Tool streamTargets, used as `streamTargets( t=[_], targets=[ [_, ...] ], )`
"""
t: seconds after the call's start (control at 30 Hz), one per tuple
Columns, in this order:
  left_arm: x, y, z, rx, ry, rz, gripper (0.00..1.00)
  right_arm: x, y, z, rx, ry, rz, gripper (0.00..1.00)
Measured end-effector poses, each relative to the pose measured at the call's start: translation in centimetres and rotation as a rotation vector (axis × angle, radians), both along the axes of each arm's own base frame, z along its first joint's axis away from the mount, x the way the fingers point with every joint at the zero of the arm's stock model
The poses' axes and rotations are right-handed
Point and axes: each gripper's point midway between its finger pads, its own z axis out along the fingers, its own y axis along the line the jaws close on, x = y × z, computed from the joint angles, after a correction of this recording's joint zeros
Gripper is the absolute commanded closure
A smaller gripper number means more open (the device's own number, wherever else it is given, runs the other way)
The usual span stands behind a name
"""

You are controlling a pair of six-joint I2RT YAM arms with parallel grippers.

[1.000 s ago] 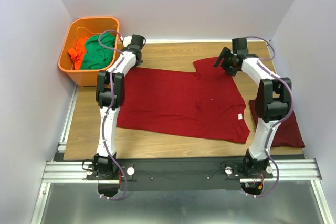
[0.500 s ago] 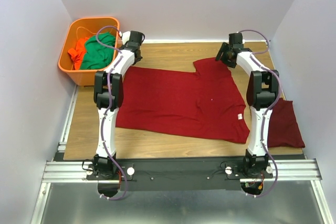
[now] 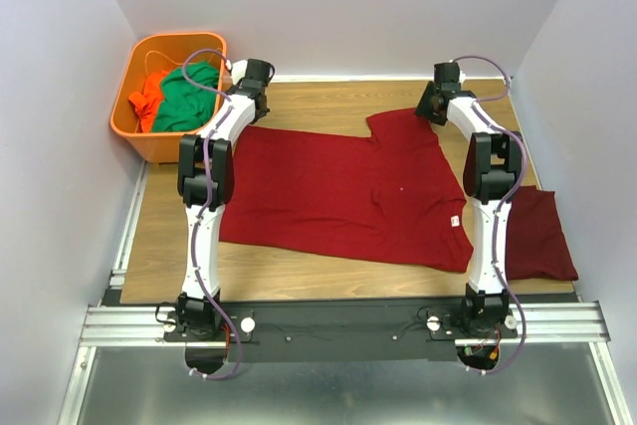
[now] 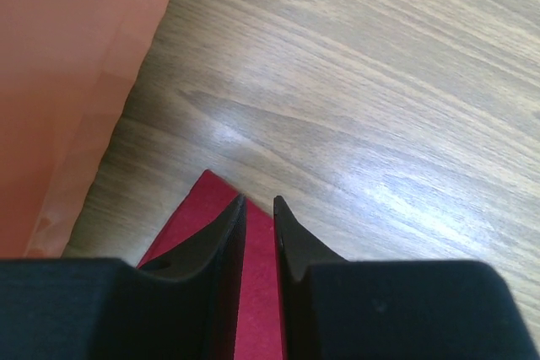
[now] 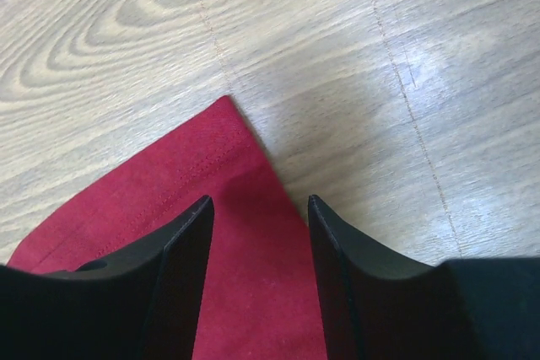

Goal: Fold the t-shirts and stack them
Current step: Fold the tshirt

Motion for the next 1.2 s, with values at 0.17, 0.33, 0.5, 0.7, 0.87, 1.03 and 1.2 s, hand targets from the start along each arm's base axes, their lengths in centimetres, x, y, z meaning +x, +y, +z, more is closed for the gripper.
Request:
streamTargets(
  t=[0.17, 0.33, 0.5, 0.7, 0.87, 1.03, 1.2],
  targets=[
    [-0.3, 0.4, -0.1, 0.016, 0.013, 0.012, 0.64, -0.1, 0.1, -0.1, -0.016, 0.003, -0.004, 0.57],
    [-0.6, 0.5, -0.2, 0.024, 0.022, 0.016, 0.61, -0.3, 0.5, -0.3, -0.046, 0.006, -0.010, 0.70],
    [-0.6, 0.6, -0.2, 0.025, 0.026, 0.017, 0.60, -0.5, 1.1, -0.5, -0.066, 0.010, -0.012, 0.86],
    [-0.5, 0.8, 0.2, 0.034, 0.021, 0.026, 0.57, -0.6, 1.0, -0.5, -0.079, 0.009, -0.025, 0.96],
    [-0.6, 1.1, -0.3, 0.040, 0.030, 0.038, 0.58, -1.3, 0.8, -0.3, -0.085, 0.022, -0.031, 0.97],
    [-1.1, 1.4, -1.4, 0.044, 0.063, 0.050, 0.59, -1.8, 0.7, -0.3, -0.088, 0.041, -0.033, 0.98],
    [-1.3, 1.5, -1.8, 0.042, 0.076, 0.056, 0.59, -2.5, 0.6, -0.3, -0.089, 0.062, -0.033, 0.98]
  ],
)
